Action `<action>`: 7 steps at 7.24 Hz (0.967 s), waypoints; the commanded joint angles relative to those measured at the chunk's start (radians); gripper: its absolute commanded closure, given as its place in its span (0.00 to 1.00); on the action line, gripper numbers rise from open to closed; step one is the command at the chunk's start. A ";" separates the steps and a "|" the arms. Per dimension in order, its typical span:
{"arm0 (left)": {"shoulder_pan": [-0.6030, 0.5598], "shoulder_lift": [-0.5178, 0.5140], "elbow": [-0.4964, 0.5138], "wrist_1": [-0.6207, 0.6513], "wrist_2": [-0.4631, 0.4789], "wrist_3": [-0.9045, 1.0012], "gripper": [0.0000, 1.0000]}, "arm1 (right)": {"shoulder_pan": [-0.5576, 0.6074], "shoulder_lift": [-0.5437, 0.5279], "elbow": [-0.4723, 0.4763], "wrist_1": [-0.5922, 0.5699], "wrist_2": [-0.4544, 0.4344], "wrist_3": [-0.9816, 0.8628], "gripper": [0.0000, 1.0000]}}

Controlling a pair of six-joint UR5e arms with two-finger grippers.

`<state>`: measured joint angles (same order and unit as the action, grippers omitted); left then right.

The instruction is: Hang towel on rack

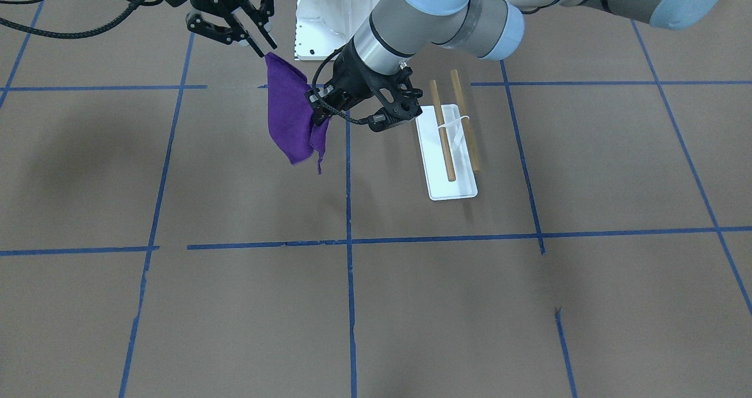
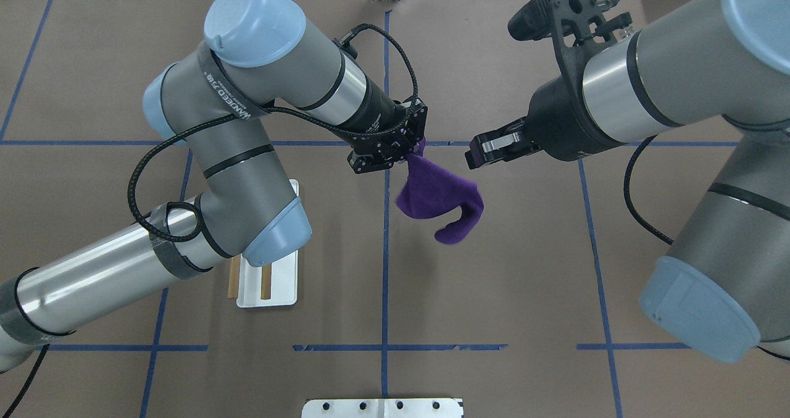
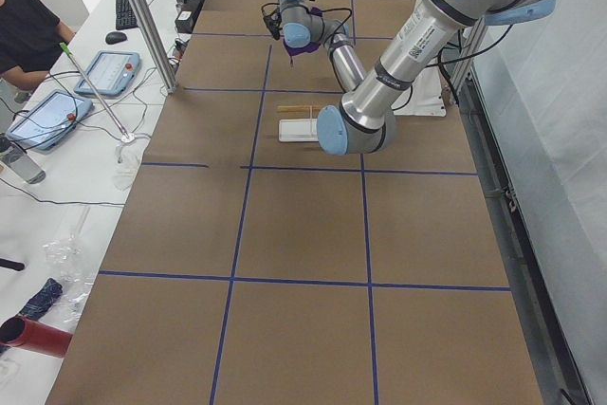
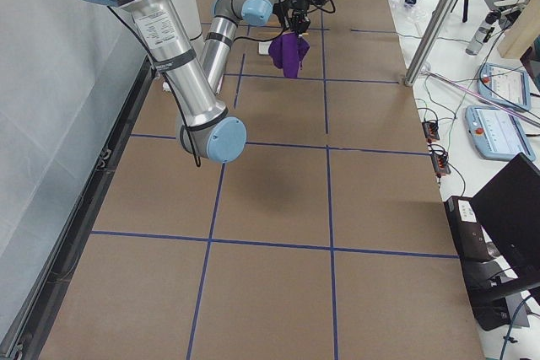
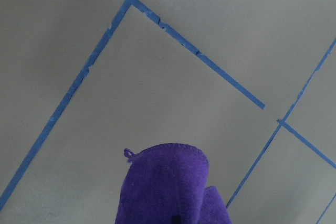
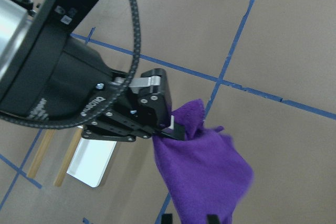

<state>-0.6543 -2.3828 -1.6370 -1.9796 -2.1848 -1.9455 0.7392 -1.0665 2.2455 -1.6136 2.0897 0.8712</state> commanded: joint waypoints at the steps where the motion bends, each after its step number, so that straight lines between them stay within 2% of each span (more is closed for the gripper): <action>1: -0.001 0.094 -0.079 -0.030 0.002 0.005 1.00 | 0.006 -0.087 0.046 0.003 -0.007 0.000 0.00; 2: -0.001 0.141 -0.095 -0.059 0.003 0.005 1.00 | 0.014 -0.130 0.060 0.003 -0.004 -0.001 0.00; 4: -0.013 0.265 -0.237 -0.062 0.002 0.007 1.00 | 0.063 -0.205 0.057 0.004 0.006 -0.001 0.00; 5: -0.057 0.307 -0.289 -0.062 0.002 0.043 1.00 | 0.092 -0.242 0.054 0.004 0.006 -0.003 0.00; 7: -0.125 0.475 -0.339 -0.062 -0.003 0.146 1.00 | 0.126 -0.274 0.059 0.006 0.010 -0.003 0.00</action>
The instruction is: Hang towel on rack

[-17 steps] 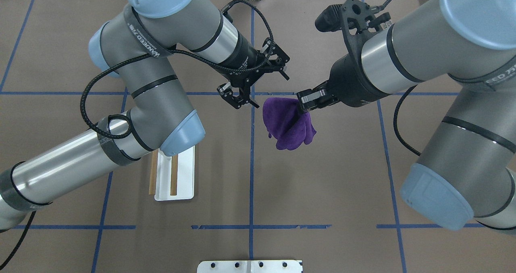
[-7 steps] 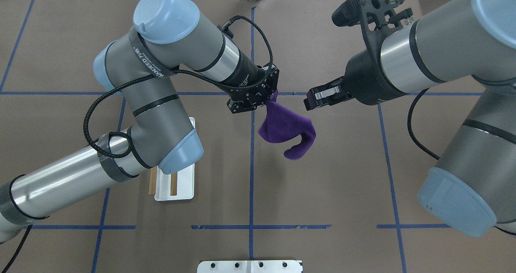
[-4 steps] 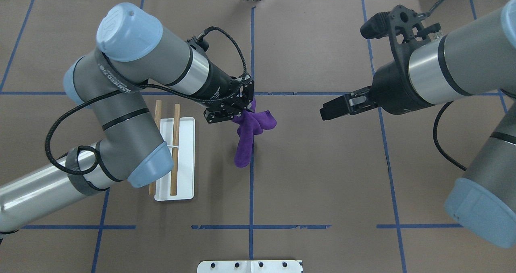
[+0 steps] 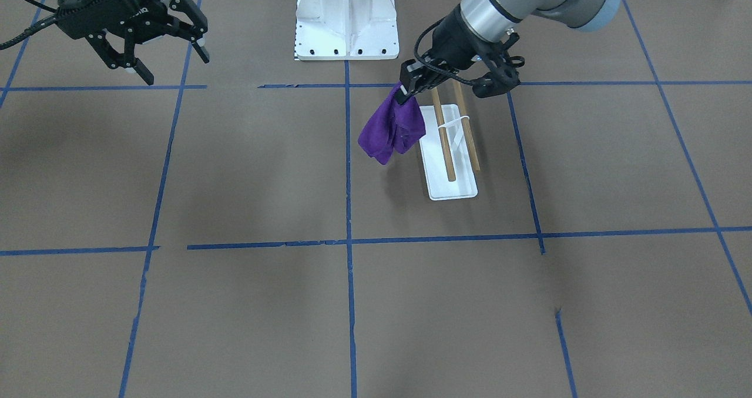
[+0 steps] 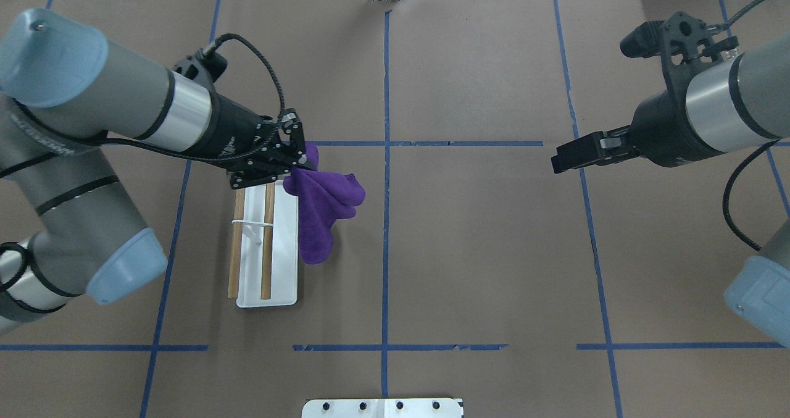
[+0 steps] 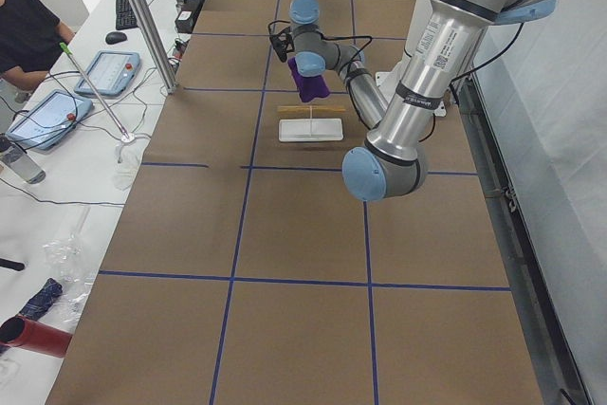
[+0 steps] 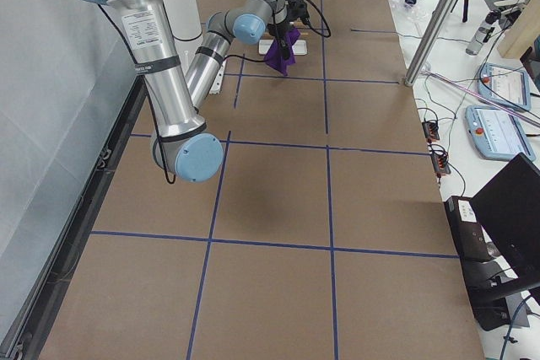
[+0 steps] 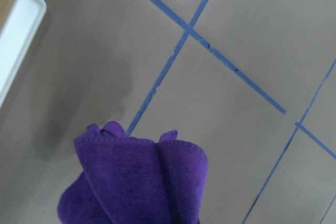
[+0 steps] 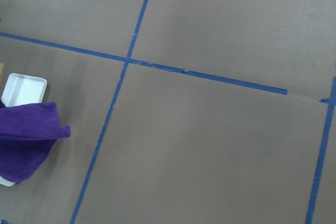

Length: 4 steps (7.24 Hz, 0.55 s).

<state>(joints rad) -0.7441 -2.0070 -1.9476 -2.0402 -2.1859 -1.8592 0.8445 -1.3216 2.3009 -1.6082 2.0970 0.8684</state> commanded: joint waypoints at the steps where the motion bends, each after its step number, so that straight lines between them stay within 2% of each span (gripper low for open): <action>1: -0.082 0.167 -0.046 -0.003 -0.005 0.145 1.00 | 0.022 -0.021 0.005 0.001 0.005 0.000 0.00; 3: -0.098 0.290 -0.050 -0.033 -0.008 0.282 1.00 | 0.033 -0.021 0.005 0.001 0.005 0.000 0.00; 4: -0.098 0.300 -0.033 -0.064 -0.005 0.284 1.00 | 0.039 -0.021 0.014 -0.001 0.005 0.000 0.00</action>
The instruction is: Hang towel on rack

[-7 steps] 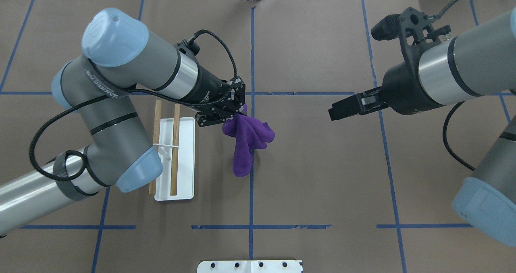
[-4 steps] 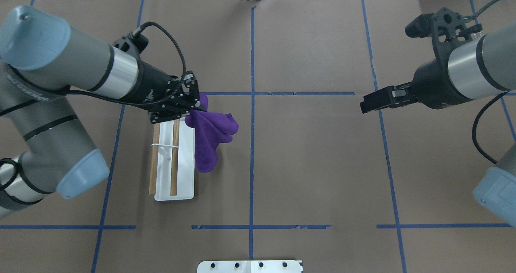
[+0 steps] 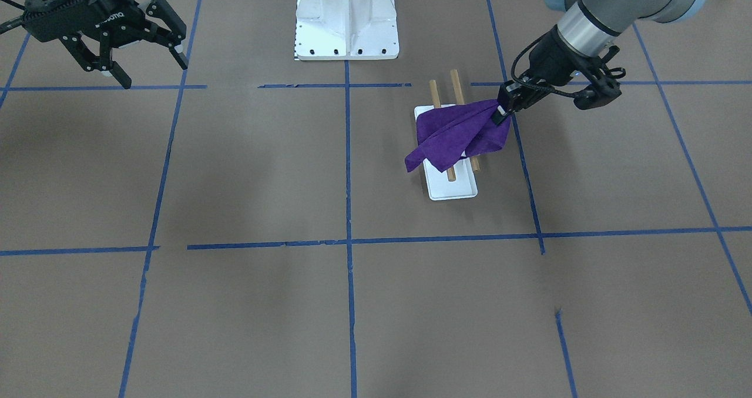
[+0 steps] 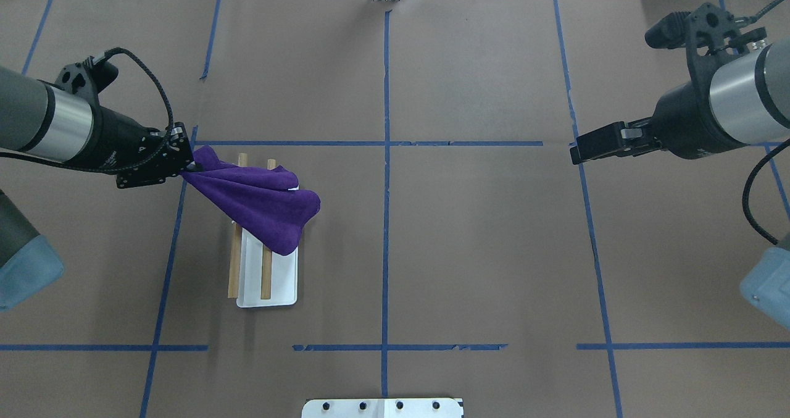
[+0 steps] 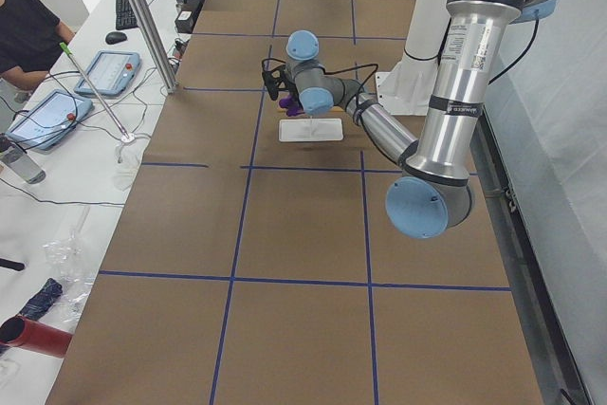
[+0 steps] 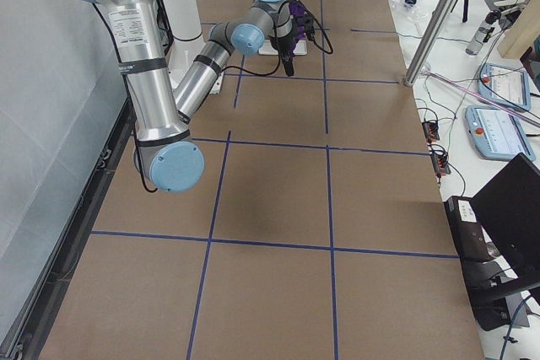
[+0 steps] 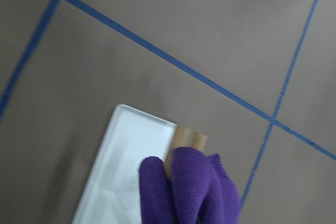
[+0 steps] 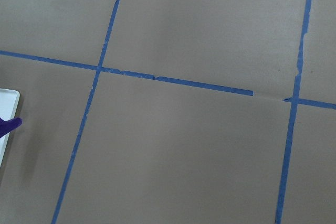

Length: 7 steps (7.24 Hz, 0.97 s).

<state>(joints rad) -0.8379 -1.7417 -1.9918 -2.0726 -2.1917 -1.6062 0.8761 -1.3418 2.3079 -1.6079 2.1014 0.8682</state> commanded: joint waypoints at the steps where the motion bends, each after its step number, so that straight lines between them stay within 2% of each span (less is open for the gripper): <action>1: -0.004 0.036 0.019 -0.034 0.001 0.031 1.00 | 0.007 -0.004 0.013 -0.001 0.000 0.000 0.00; 3: -0.004 0.048 0.030 -0.034 0.006 0.031 0.98 | 0.007 -0.011 0.013 -0.001 0.000 0.000 0.00; 4: -0.003 0.048 0.063 -0.034 0.007 0.031 0.55 | 0.007 -0.019 0.008 -0.001 -0.001 0.000 0.00; 5: -0.003 0.050 0.086 -0.034 0.021 0.017 0.01 | 0.007 -0.025 0.004 -0.001 -0.004 0.000 0.00; 7: -0.001 0.047 0.113 -0.032 0.043 0.026 0.00 | 0.007 -0.040 0.002 -0.001 -0.009 0.000 0.00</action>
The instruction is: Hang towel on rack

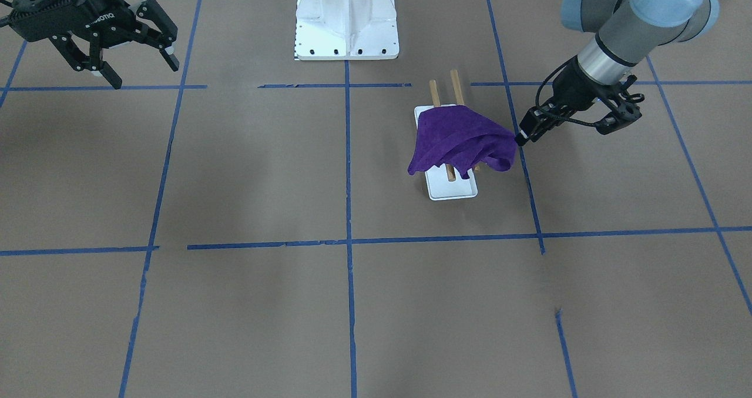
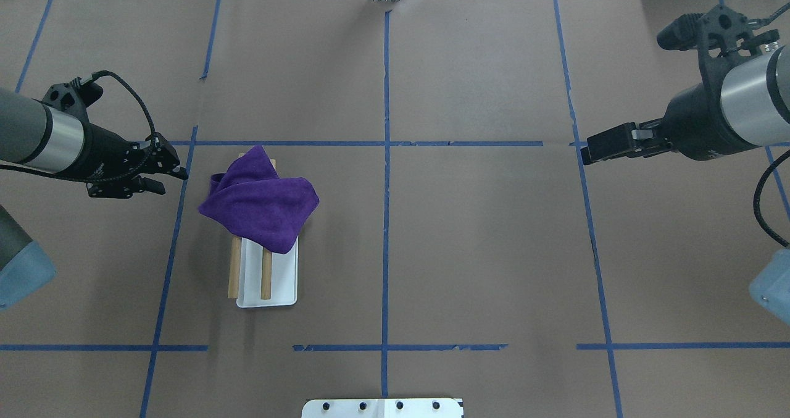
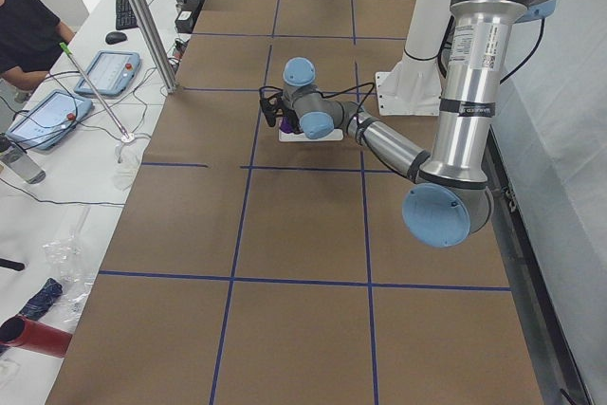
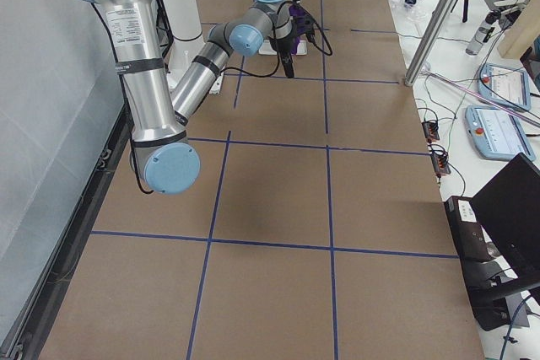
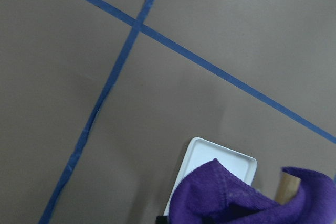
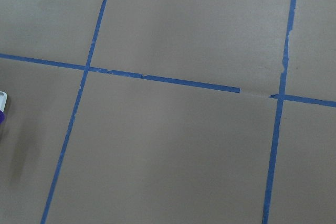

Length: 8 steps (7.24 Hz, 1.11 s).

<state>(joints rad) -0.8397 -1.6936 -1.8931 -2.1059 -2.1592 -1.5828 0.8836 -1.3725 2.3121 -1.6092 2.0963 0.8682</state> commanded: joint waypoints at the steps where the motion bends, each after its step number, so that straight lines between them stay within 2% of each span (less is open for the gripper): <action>1: -0.001 -0.001 0.025 0.000 0.010 0.012 0.00 | 0.002 -0.038 -0.003 0.000 -0.004 0.000 0.00; 3: -0.034 0.052 0.016 0.001 0.002 0.280 0.00 | 0.070 -0.115 -0.066 -0.003 0.007 -0.026 0.00; 4: -0.126 0.074 0.023 0.013 -0.005 0.490 0.00 | 0.140 -0.141 -0.122 -0.009 0.008 -0.135 0.00; 5: -0.184 0.109 0.029 0.015 -0.005 0.656 0.00 | 0.228 -0.173 -0.194 -0.011 0.049 -0.290 0.00; 6: -0.262 0.127 0.035 0.032 -0.028 0.776 0.00 | 0.358 -0.186 -0.303 -0.012 0.183 -0.449 0.00; 7: -0.350 0.133 0.045 0.094 -0.103 0.978 0.00 | 0.483 -0.204 -0.409 -0.012 0.230 -0.653 0.00; 8: -0.446 0.132 0.052 0.184 -0.117 1.190 0.00 | 0.574 -0.203 -0.518 -0.012 0.232 -0.822 0.00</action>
<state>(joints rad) -1.1707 -1.5664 -1.8508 -2.0133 -2.2379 -0.6456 1.3257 -1.5671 1.9307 -1.6210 2.2939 0.2714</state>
